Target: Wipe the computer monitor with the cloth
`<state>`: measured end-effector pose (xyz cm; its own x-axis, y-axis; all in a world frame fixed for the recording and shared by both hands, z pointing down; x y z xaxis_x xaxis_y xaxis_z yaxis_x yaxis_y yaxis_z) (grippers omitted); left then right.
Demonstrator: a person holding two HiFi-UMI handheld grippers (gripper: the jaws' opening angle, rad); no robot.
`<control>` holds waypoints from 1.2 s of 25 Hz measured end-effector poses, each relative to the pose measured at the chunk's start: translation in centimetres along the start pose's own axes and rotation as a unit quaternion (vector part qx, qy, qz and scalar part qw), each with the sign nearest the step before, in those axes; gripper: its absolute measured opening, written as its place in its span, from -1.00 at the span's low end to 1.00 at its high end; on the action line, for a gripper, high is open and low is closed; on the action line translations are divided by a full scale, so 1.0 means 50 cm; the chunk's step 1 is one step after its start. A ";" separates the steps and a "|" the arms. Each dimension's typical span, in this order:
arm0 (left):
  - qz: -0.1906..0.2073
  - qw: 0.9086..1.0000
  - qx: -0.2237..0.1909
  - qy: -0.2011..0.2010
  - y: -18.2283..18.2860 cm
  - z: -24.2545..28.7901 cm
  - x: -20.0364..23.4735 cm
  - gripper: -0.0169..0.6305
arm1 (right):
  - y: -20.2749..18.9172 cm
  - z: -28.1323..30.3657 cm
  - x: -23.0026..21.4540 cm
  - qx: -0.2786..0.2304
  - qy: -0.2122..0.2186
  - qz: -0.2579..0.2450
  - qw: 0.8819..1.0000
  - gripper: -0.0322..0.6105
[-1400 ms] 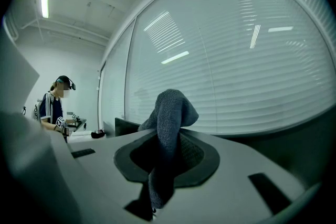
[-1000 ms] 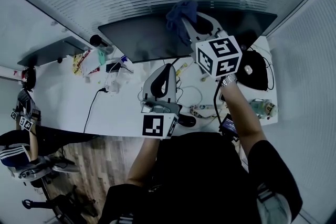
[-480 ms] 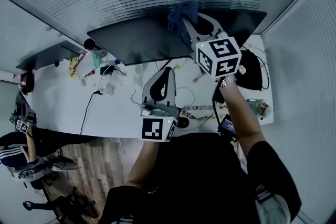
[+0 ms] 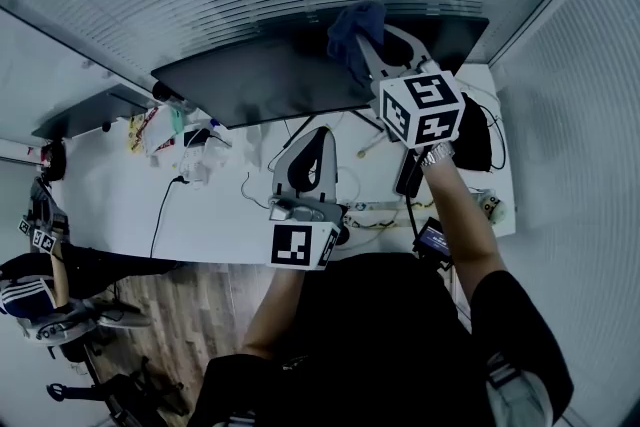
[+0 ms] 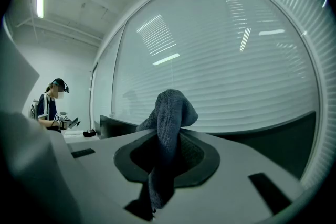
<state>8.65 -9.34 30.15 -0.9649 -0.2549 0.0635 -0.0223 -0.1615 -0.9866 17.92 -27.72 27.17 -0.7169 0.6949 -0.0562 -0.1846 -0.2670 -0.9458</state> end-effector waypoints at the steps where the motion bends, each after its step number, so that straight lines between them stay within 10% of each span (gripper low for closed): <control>1: 0.000 1.000 0.001 -0.001 0.000 0.004 -0.008 -0.93 | -0.001 -0.004 -0.008 0.000 0.000 0.000 1.000 -0.70; 30: 0.009 0.999 0.018 -0.029 -0.021 0.088 -0.195 -0.93 | -0.044 -0.140 -0.266 -0.014 -0.061 0.044 0.997 -0.70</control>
<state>19.25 -10.88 31.21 -0.9484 -0.3124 0.0550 0.0056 -0.1899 -0.9818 32.57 -31.69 27.77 -0.8067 0.5822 -0.1008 -0.0998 -0.3024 -0.9479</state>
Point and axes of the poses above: the fingertips, and each gripper's own axes: z forward along the fingers, x to its left, y out of its top, the point moved 6 cm from there along -z, backward along the fingers, and after that the axes turned 14 degrees about x, right-handed, at the moved point
